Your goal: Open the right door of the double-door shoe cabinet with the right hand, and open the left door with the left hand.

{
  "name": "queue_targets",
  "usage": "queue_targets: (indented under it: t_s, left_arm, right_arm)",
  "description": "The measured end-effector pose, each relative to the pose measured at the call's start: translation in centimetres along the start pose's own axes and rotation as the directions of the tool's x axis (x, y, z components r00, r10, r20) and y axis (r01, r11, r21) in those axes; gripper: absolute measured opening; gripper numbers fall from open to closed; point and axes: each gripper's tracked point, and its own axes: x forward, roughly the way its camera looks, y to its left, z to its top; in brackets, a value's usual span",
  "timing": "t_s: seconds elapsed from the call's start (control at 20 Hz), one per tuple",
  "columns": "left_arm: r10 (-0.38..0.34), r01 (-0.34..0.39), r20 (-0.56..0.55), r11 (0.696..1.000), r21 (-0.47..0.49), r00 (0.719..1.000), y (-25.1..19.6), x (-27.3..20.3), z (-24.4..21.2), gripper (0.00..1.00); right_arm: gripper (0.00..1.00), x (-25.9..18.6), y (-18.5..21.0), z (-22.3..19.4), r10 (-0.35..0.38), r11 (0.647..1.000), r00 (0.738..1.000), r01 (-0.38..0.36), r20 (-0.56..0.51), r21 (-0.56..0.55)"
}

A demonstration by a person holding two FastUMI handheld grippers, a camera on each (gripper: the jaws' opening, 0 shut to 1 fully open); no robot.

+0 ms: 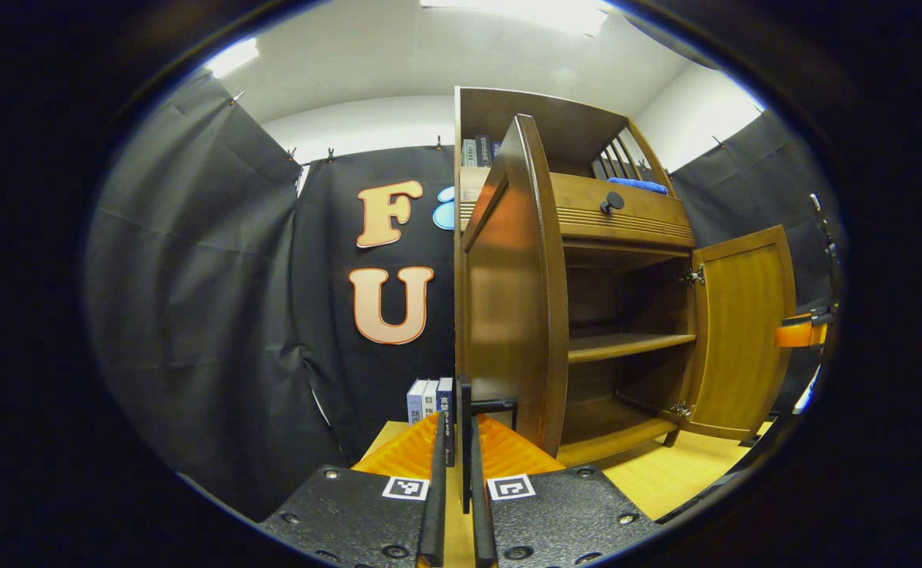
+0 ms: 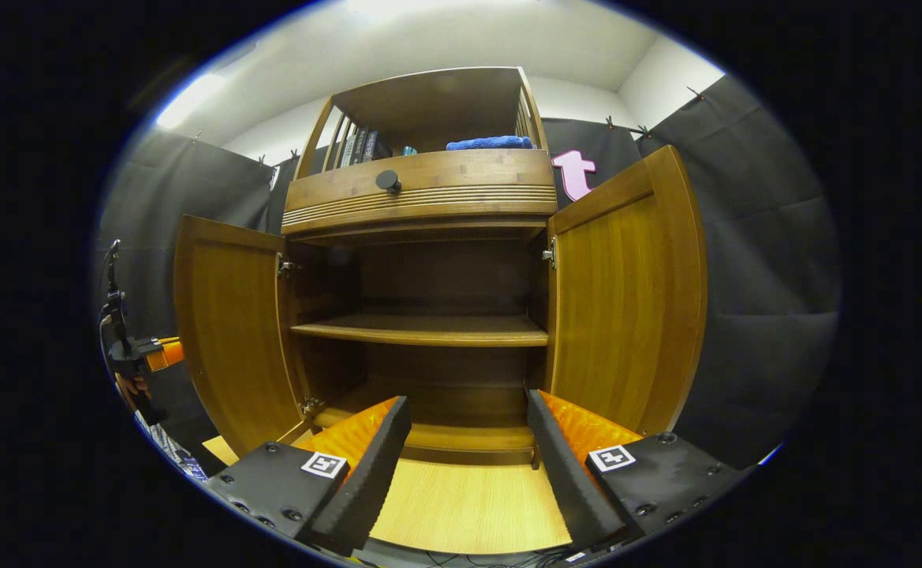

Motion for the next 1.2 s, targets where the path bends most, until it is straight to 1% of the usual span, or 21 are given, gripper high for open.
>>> queue_targets:
  t_s: [0.05, 0.1, 0.15, 0.2, 0.3, 0.35, 0.4, 0.45, 0.5, 0.55, 0.65, 0.7, 0.75, 0.85, 0.95, 1.0, 1.05, 1.15, 1.2]
  left_arm:
    - [0.015, -0.015, 0.004, 1.0, -0.019, 1.0, 0.7, 0.1, -0.1, 0.14]
    - [0.026, -0.026, 0.006, 0.999, -0.028, 1.0, 1.0, 0.0, -0.2, 0.12]
    - [0.031, -0.031, 0.008, 0.999, -0.027, 0.999, 1.4, 0.0, -0.2, 0.14]
    - [0.022, -0.022, 0.013, 0.999, -0.028, 1.0, 1.4, 0.1, -0.1, 0.14]
    - [0.009, -0.009, 0.017, 0.999, -0.038, 1.0, 2.2, 0.3, 0.0, 0.14]
    - [0.005, -0.004, 0.018, 0.999, -0.048, 1.0, 2.6, 0.5, -0.1, 0.14]
    - [0.002, -0.001, 0.016, 0.998, -0.057, 1.0, 2.8, 0.5, -0.2, 0.14]
    - [-0.001, 0.002, 0.019, 0.998, -0.06, 1.0, 2.9, 0.5, -0.1, 0.14]
    - [-0.002, 0.003, 0.022, 0.998, -0.056, 1.0, 3.0, 0.5, 0.0, 0.14]
    - [-0.003, 0.004, 0.024, 0.999, -0.049, 1.0, 3.0, 0.5, 0.0, 0.15]
    - [0.0, 0.001, 0.018, 0.999, -0.04, 1.0, 2.9, 0.2, -0.1, 0.14]
    - [0.01, -0.009, 0.013, 0.999, -0.032, 1.0, 3.0, -0.2, 0.1, 0.14]
    - [0.019, -0.019, 0.013, 1.0, -0.023, 1.0, 3.1, -0.8, 0.4, 0.16]
    - [0.033, -0.033, 0.007, 0.999, -0.018, 0.999, 3.2, -2.1, 1.1, 0.14]
    - [0.065, -0.065, -0.007, 0.998, 0.018, 0.998, 3.8, -3.6, 2.0, 0.14]
    - [0.077, -0.076, -0.011, 0.996, 0.039, 0.997, 3.9, -4.3, 2.5, 0.1]
    - [0.08, -0.079, -0.012, 0.996, 0.05, 0.997, 3.3, -4.7, 3.1, 0.14]
    - [0.074, -0.073, -0.005, 0.995, 0.061, 0.997, 1.9, -5.4, 4.2, 0.1]
    - [0.068, -0.068, 0.002, 0.996, 0.052, 0.998, 1.0, -5.6, 4.6, 0.02]
  right_arm:
    - [1.0, -0.1, 0.0, 0.1, -0.003, 1.0, 1.0, 0.003, 0.003, 0.001]
    - [1.0, -0.2, -0.1, 0.1, -0.004, 1.0, 1.0, 0.004, 0.006, 0.002]
    - [0.97, -0.2, 0.0, 0.2, -0.004, 1.0, 1.0, 0.004, 0.009, 0.004]
    - [1.0, -0.3, -0.1, 0.2, -0.005, 1.0, 1.0, 0.005, 0.012, 0.004]
    - [1.0, -0.1, -0.3, 0.4, -0.007, 1.0, 1.0, 0.006, 0.02, 0.009]
    - [0.96, -0.1, -0.3, 0.6, -0.006, 1.0, 1.0, 0.006, 0.023, 0.013]
    - [0.96, 0.0, -0.3, 0.6, -0.005, 1.0, 1.0, 0.005, 0.025, 0.016]
    - [1.0, 0.1, -0.4, 0.6, -0.004, 1.0, 1.0, 0.004, 0.026, 0.016]
    - [0.96, 0.1, -0.6, 0.6, -0.005, 1.0, 1.0, 0.005, 0.026, 0.015]
    - [0.96, 0.2, -0.6, 0.6, -0.003, 1.0, 1.0, 0.003, 0.025, 0.017]
    - [1.0, 0.4, -0.6, 0.7, 0.006, 1.0, 1.0, -0.006, 0.025, 0.021]
    - [1.0, 0.5, -0.6, 0.6, 0.01, 1.0, 1.0, -0.01, 0.025, 0.02]
    - [1.0, 0.6, -0.7, 0.7, 0.009, 1.0, 1.0, -0.01, 0.027, 0.015]
    - [1.0, 0.8, -0.8, 0.8, 0.01, 1.0, 0.999, -0.011, 0.032, 0.008]
    - [0.98, 1.0, -0.5, 0.7, 0.025, 0.999, 0.999, -0.026, 0.03, 0.02]
    - [0.97, 1.2, -0.4, 0.7, 0.033, 0.999, 0.999, -0.034, 0.033, 0.025]
    - [0.96, 1.4, -0.3, 0.8, 0.038, 0.999, 0.999, -0.039, 0.035, 0.026]
    - [0.95, 2.0, -0.1, 0.7, 0.048, 0.999, 0.998, -0.049, 0.035, 0.022]
    - [0.95, 2.3, 0.1, 0.7, 0.055, 0.998, 0.998, -0.056, 0.035, 0.023]
